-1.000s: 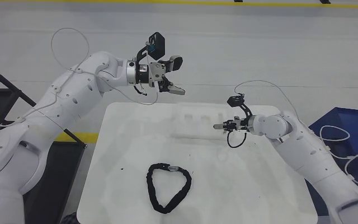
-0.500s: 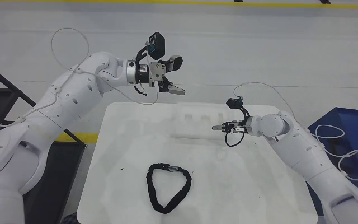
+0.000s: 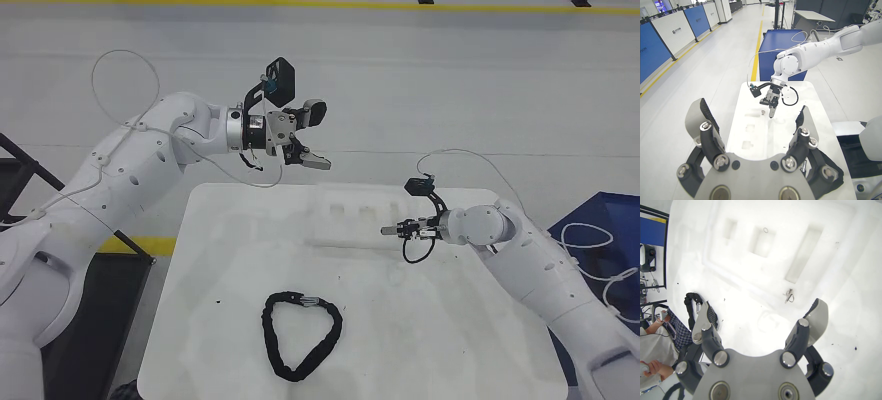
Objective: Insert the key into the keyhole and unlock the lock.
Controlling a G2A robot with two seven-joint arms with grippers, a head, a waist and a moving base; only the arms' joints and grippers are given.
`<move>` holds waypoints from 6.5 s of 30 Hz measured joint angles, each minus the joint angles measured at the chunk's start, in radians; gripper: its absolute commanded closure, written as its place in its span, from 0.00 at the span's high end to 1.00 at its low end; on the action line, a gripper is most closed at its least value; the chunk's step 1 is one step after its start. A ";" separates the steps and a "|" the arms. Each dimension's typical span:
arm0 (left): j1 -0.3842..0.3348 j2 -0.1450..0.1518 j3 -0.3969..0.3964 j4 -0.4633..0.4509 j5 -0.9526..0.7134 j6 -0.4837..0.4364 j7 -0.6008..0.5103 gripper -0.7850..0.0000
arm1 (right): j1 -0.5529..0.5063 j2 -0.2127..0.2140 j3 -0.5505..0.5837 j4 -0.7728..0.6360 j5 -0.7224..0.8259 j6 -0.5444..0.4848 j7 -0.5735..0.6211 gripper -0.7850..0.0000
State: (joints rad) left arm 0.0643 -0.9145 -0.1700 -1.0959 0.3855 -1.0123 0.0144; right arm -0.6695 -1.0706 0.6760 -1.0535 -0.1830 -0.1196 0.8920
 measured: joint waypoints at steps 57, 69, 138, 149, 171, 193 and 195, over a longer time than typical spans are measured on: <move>0.000 0.000 0.000 0.000 0.000 0.000 0.000 1.00 | 0.205 -0.263 -0.156 0.458 -0.057 0.221 0.123 0.00; 0.000 0.000 0.000 0.000 0.000 0.000 0.000 1.00 | 0.256 -0.265 -0.138 0.412 -0.120 0.262 0.184 0.00; 0.204 0.056 -0.064 -0.085 0.107 0.000 -0.002 1.00 | -0.436 0.044 0.656 -0.574 0.126 -0.059 0.144 0.00; 0.331 0.090 -0.067 -0.139 0.240 0.000 0.033 1.00 | -0.436 0.044 0.656 -0.574 0.126 -0.059 0.144 0.00; 0.365 0.111 0.000 -0.206 0.340 0.000 -0.107 1.00 | -0.436 0.044 0.656 -0.574 0.126 -0.059 0.144 0.00; 0.427 0.112 -0.046 -0.190 0.388 0.038 -0.003 1.00 | -0.436 0.044 0.656 -0.574 0.126 -0.059 0.144 0.00; 0.461 0.117 -0.062 -0.202 0.476 0.068 0.082 1.00 | -0.436 0.044 0.656 -0.574 0.126 -0.059 0.144 0.00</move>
State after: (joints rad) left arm 0.5256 -0.7976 -0.2322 -1.2984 0.8614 -0.9439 0.0959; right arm -1.1058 -1.0262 1.3317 -1.6278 -0.0572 -0.1789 1.0360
